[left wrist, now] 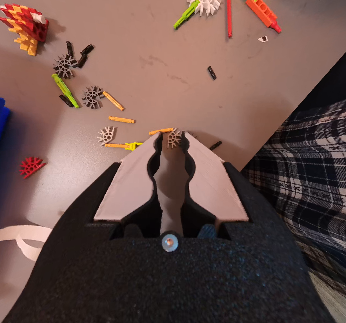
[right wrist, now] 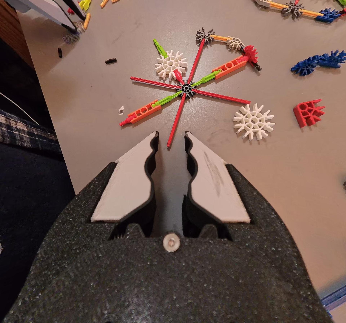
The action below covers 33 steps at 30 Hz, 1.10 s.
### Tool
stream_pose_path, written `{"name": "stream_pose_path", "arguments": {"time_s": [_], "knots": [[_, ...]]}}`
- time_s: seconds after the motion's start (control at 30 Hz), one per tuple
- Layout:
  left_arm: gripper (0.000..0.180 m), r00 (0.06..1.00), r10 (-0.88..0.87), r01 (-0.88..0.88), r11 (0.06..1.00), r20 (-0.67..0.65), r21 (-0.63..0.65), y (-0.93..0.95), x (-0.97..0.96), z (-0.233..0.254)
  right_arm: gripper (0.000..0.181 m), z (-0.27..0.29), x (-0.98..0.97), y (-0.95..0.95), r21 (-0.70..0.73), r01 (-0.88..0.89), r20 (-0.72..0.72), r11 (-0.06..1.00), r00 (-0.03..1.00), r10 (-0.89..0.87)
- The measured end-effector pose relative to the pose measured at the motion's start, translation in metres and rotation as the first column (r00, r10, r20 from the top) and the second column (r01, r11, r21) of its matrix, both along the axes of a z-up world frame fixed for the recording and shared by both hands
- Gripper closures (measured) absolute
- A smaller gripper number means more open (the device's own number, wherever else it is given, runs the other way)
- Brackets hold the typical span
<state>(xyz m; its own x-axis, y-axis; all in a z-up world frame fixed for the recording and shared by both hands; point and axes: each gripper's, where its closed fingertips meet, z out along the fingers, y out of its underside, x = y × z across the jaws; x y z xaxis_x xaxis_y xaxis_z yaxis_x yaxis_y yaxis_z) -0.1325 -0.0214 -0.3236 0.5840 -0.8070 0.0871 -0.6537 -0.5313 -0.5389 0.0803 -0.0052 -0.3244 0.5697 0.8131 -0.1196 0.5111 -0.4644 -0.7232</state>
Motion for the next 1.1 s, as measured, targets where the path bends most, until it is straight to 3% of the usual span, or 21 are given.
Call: {"name": "stream_pose_path", "arguments": {"time_s": [0.43,0.63,0.9,1.1], "knots": [[0.157,0.998,0.042,-0.045,0.997,0.038,0.059,0.013,-0.004,0.013,0.154,0.000,0.000,0.000,-0.001,0.006,-0.003,1.000,1.000,-0.006],[0.164,0.984,0.175,-0.170,0.976,-0.021,0.136,0.037,-0.032,0.017,0.154,0.000,-0.001,-0.001,-0.006,0.004,-0.006,1.000,1.000,-0.004],[0.165,0.933,0.359,-0.360,0.932,-0.027,-0.042,0.037,-0.049,0.001,0.155,0.000,-0.002,-0.001,-0.005,0.008,-0.005,1.000,1.000,-0.008],[0.173,0.885,0.465,-0.462,0.882,0.013,-0.089,0.040,-0.039,-0.001,0.155,0.000,-0.003,-0.001,-0.003,0.011,-0.004,1.000,1.000,-0.011]]}}
